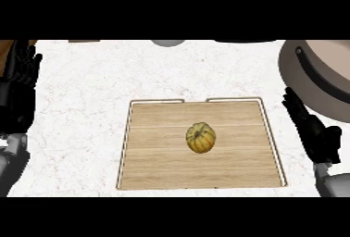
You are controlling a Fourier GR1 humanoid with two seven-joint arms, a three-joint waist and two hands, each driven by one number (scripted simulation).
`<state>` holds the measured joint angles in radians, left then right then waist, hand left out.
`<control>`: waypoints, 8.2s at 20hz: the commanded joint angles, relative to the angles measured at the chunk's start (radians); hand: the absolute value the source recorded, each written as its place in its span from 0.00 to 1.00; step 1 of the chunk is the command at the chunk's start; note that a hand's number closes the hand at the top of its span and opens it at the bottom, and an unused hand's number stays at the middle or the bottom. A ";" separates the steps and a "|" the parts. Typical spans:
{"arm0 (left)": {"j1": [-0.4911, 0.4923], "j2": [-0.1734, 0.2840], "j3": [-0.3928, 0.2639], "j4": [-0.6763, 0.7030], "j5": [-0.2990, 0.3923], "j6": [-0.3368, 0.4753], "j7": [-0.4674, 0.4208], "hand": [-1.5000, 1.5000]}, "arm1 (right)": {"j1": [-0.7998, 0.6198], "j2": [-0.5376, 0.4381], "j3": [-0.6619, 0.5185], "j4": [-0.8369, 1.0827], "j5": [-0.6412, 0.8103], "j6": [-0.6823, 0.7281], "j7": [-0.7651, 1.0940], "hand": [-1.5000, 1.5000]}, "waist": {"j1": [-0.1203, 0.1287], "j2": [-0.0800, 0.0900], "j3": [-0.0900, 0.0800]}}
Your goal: Pick the squash from the tray and place it in the pot
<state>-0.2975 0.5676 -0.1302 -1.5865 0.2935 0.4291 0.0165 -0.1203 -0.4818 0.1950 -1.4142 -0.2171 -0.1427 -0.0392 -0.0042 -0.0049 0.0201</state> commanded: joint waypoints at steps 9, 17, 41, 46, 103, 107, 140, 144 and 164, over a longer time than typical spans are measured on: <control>-0.014 -0.123 -0.055 0.012 0.095 -0.081 0.010 0.50 | -0.535 -0.344 0.155 -0.025 0.307 0.211 0.454 0.00 | 0.062 0.012 -0.033; -0.005 -0.141 0.011 0.112 0.092 -0.115 -0.057 0.50 | -0.672 -0.266 0.279 -0.237 0.234 0.549 0.539 0.00 | 0.007 0.004 -0.022; -0.012 -0.163 0.038 0.100 0.065 -0.153 -0.025 0.50 | -0.897 0.144 0.567 0.103 0.143 0.838 1.132 0.00 | 0.003 0.002 -0.021; 0.014 -0.210 0.032 0.144 0.036 -0.158 -0.084 0.50 | -0.822 0.137 0.571 0.048 0.157 0.835 1.142 0.00 | -0.004 0.002 -0.021; -0.005 -0.281 0.138 0.058 -0.060 -0.282 0.013 0.50 | -0.750 0.401 0.271 0.387 1.064 0.344 0.757 1.00 | 0.049 0.029 -0.016; -0.008 -0.281 0.143 0.071 -0.055 -0.290 0.007 0.50 | -0.841 0.398 0.156 0.446 1.130 0.115 0.846 1.00 | 0.065 0.034 -0.019; 0.112 -0.317 0.163 0.017 -0.102 -0.295 -0.028 0.50 | -0.651 -0.133 -0.263 0.570 1.250 -0.324 0.716 1.00 | 0.010 0.007 -0.020; -0.014 -0.320 0.161 0.042 -0.131 -0.254 0.057 0.50 | -0.653 -0.176 -0.340 0.629 1.161 -0.326 0.577 1.00 | 0.010 0.008 -0.019; -0.001 -0.349 0.165 0.069 -0.134 -0.298 0.008 0.50 | -0.714 -0.215 -0.592 1.145 0.927 -0.240 0.098 0.00 | 0.039 0.024 -0.016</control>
<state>-0.2927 0.2285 0.0414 -1.5463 0.1736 0.1319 0.0486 -0.8470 -0.6999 -0.3581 -0.3181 0.7595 -0.4308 0.1727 0.0332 0.0093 -0.0064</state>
